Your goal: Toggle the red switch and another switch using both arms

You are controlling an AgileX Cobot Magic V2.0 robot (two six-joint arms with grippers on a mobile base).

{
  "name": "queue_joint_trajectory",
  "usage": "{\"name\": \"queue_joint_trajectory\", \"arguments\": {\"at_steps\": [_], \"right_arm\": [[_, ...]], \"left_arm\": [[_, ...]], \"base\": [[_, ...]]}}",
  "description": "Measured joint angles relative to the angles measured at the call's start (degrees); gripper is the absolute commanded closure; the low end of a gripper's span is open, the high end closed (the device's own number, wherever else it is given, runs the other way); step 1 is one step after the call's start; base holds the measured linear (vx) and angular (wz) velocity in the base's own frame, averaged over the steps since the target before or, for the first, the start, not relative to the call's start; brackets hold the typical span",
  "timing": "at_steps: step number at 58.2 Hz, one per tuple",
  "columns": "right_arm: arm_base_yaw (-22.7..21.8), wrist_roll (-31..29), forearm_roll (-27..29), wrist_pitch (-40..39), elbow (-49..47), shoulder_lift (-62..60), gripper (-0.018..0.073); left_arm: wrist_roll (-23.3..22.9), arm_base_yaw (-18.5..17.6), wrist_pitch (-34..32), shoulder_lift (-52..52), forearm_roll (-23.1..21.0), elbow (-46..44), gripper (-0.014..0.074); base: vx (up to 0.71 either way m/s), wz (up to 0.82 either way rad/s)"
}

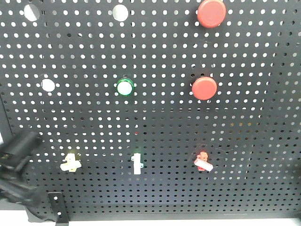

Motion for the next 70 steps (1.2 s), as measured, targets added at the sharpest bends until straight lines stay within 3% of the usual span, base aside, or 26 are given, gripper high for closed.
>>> {"name": "queue_joint_trajectory", "arguments": {"at_steps": [8, 17, 44, 54, 55, 60, 70], "right_arm": [[7.0, -0.1, -1.8, -7.5, -0.5, 7.3, 0.0566], [11.3, -0.1, -1.0, -8.8, -3.9, 16.2, 0.0566], [12.4, -0.1, 0.6, -11.4, -14.3, 29.4, 0.0566], [12.5, 0.0, 3.7, -5.3, -14.3, 30.1, 0.0566], [13.9, 0.1, 3.8, -0.5, -14.8, 30.1, 0.0566], [15.8, 0.1, 3.5, 4.5, -14.8, 30.1, 0.0566], [19.2, 0.1, 2.5, 8.4, -14.7, 30.2, 0.0566]], "left_arm": [[0.0, 0.0, 2.7, -2.0, 0.0, 0.0, 0.0594], [0.0, 0.0, 3.1, -2.6, 0.0, 0.0, 0.0594], [0.0, 0.0, 4.1, -2.6, 0.0, 0.0, 0.0594], [0.0, 0.0, 4.1, -2.6, 0.0, 0.0, 0.0594], [0.0, 0.0, 4.1, -2.6, 0.0, 0.0, 0.0594], [0.0, 0.0, 4.1, -2.6, 0.0, 0.0, 0.0594], [0.0, 0.0, 4.1, -2.6, 0.0, 0.0, 0.0594]], "base": [[0.0, 0.0], [0.0, 0.0], [0.0, 0.0], [0.0, 0.0], [0.0, 0.0], [0.0, 0.0], [0.0, 0.0]]}}
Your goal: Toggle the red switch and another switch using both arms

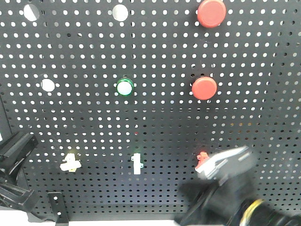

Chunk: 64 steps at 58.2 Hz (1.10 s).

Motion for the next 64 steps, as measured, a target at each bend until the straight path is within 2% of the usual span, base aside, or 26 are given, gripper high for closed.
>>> {"name": "queue_joint_trajectory", "arguments": {"at_steps": [13, 22, 38, 42, 64], "right_arm": [[0.4, -0.3, 0.0, -5.1, 0.0, -3.6, 0.0566], [0.4, -3.1, 0.4, -8.2, 0.0, -7.7, 0.0566], [0.4, -15.6, 11.0, -12.9, 0.0, -11.0, 0.0566], [0.4, -17.2, 12.6, -13.9, 0.0, -11.0, 0.0566], [0.4, -17.9, 13.2, -13.9, 0.0, -11.0, 0.0566]], "left_arm": [[0.0, 0.0, 0.0, 0.0, 0.0, 0.0, 0.0594], [0.0, 0.0, 0.0, 0.0, 0.0, 0.0, 0.0594], [0.0, 0.0, 0.0, 0.0, 0.0, 0.0, 0.0594], [0.0, 0.0, 0.0, 0.0, 0.0, 0.0, 0.0594], [0.0, 0.0, 0.0, 0.0, 0.0, 0.0, 0.0594]], "base": [[0.0, 0.0], [0.0, 0.0], [0.0, 0.0], [0.0, 0.0], [0.0, 0.0]]}}
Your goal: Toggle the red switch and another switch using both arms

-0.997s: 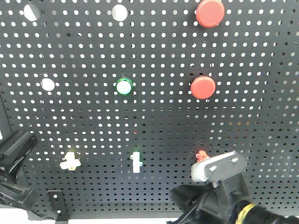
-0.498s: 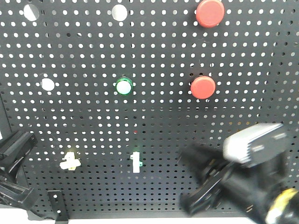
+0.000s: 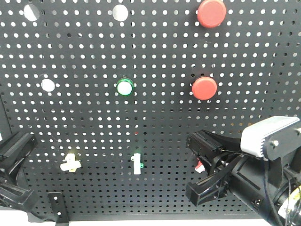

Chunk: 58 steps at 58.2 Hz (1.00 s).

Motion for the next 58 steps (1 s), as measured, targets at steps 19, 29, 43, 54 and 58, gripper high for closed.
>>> {"name": "queue_joint_trajectory", "arguments": {"at_steps": [19, 29, 43, 54, 58], "right_arm": [[0.0, -0.2, 0.0, 0.0, 0.0, 0.0, 0.0566], [0.0, -0.2, 0.0, 0.0, 0.0, 0.0, 0.0566], [0.0, -0.2, 0.0, 0.0, 0.0, 0.0, 0.0566], [0.0, -0.2, 0.0, 0.0, 0.0, 0.0, 0.0566], [0.0, -0.2, 0.0, 0.0, 0.0, 0.0, 0.0566]], "left_arm": [[2.7, 0.0, -0.1, -0.9, -1.2, 0.4, 0.0594], [13.2, 0.0, -1.0, -7.6, -3.4, 6.7, 0.0594], [19.5, 4.2, 3.1, -26.9, -15.2, 20.6, 0.0594], [19.5, 10.6, 12.2, -42.4, -16.2, 27.4, 0.0594], [19.5, 12.5, 16.8, -47.0, -15.8, 28.8, 0.0594]], "base": [[0.0, 0.0], [0.0, 0.0], [0.0, 0.0], [0.0, 0.0], [0.0, 0.0]]}}
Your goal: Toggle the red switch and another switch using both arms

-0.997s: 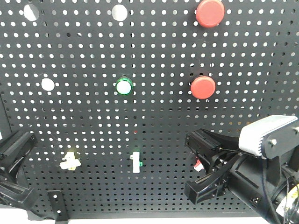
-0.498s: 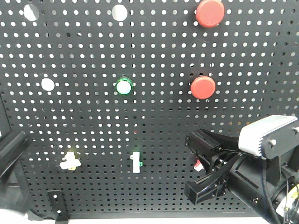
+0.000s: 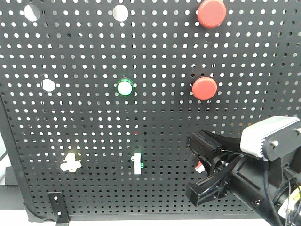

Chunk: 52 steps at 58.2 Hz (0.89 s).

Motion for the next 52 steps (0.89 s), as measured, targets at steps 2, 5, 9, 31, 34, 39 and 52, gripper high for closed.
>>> {"name": "queue_joint_trajectory", "arguments": {"at_steps": [2, 5, 9, 31, 34, 39, 52], "right_arm": [[0.0, 0.0, 0.0, 0.0, 0.0, 0.0, 0.0566], [0.0, 0.0, 0.0, 0.0, 0.0, 0.0, 0.0566], [0.0, 0.0, 0.0, 0.0, 0.0, 0.0, 0.0566], [0.0, 0.0, 0.0, -0.1, 0.0, 0.0, 0.0566], [0.0, 0.0, 0.0, 0.0, 0.0, 0.0, 0.0566], [0.0, 0.0, 0.0, 0.0, 0.0, 0.0, 0.0566], [0.0, 0.0, 0.0, 0.0, 0.0, 0.0, 0.0566]], "left_arm": [[-0.1, 0.9, 2.2, -2.1, 0.5, 0.3, 0.0594], [-0.5, 2.4, 6.1, -5.0, 1.6, 0.3, 0.0594], [-2.0, 4.3, 12.4, -8.4, 4.1, 0.3, 0.0594], [-20.0, 7.5, 28.4, -10.1, 18.4, 0.3, 0.0594], [-19.6, 7.5, 28.4, -10.1, 18.4, 0.3, 0.0594], [-18.6, 7.5, 28.3, -10.1, 18.6, 0.3, 0.0594], [-18.0, 7.5, 28.3, -10.1, 17.7, 0.3, 0.0594]], "base": [[0.0, 0.0], [0.0, 0.0], [0.0, 0.0], [0.0, 0.0], [0.0, 0.0], [0.0, 0.0], [0.0, 0.0]]}}
